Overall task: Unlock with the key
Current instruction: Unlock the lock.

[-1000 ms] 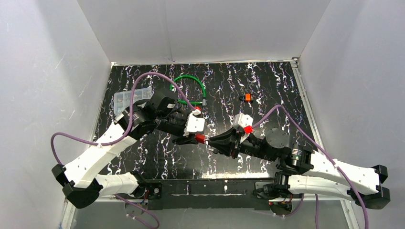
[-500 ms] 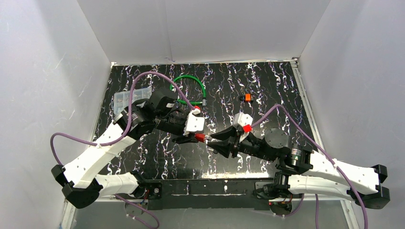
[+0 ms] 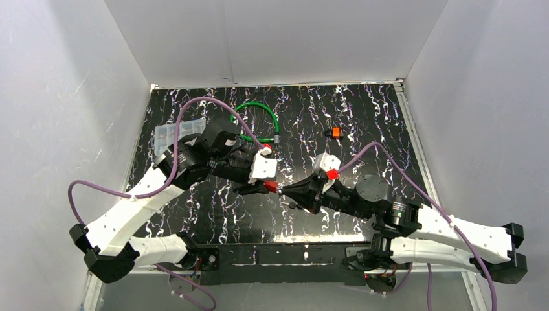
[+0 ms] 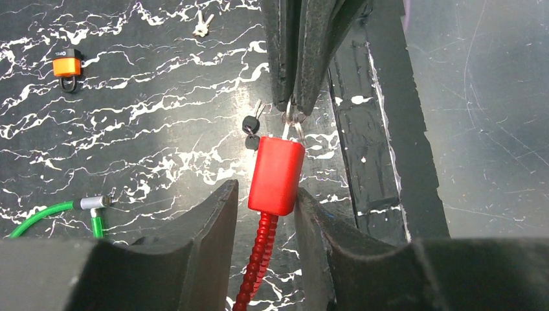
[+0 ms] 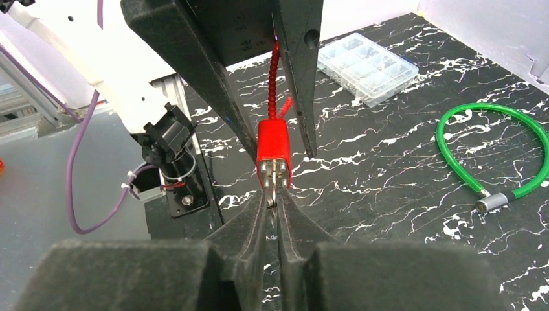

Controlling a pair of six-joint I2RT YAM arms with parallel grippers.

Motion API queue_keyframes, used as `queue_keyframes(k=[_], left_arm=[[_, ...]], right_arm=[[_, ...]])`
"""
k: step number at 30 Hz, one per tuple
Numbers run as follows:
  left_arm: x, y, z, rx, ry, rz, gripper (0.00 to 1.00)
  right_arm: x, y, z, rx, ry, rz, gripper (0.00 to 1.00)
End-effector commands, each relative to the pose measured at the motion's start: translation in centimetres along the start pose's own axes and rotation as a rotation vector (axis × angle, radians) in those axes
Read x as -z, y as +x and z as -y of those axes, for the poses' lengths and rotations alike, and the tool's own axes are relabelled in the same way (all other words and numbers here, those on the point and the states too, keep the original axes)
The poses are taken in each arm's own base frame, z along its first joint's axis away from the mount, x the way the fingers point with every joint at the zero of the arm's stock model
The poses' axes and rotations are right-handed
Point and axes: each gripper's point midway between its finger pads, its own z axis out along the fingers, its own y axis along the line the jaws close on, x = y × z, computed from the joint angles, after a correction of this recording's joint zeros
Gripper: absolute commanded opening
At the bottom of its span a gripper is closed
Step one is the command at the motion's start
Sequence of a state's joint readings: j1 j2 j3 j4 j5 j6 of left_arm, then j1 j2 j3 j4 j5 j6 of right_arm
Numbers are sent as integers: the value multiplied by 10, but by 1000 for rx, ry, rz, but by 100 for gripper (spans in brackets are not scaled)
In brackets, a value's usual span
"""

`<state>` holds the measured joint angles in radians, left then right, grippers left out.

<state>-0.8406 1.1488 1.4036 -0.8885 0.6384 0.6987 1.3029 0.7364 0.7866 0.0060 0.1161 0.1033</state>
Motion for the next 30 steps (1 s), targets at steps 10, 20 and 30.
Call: queue_keyframes(k=[10,20,30], left_arm=[[12,-20,-4,-44,-39,57,0],[12,-18,-6,-34,-54,50,0],[12,-19,-6,-36,-54,52,0]], right_arm=[[-9,-7,-5,-12,-20,45,1],[9,-9,-2,-40,-3,58,34],[6,-6,-2,-63,-1,64,27]])
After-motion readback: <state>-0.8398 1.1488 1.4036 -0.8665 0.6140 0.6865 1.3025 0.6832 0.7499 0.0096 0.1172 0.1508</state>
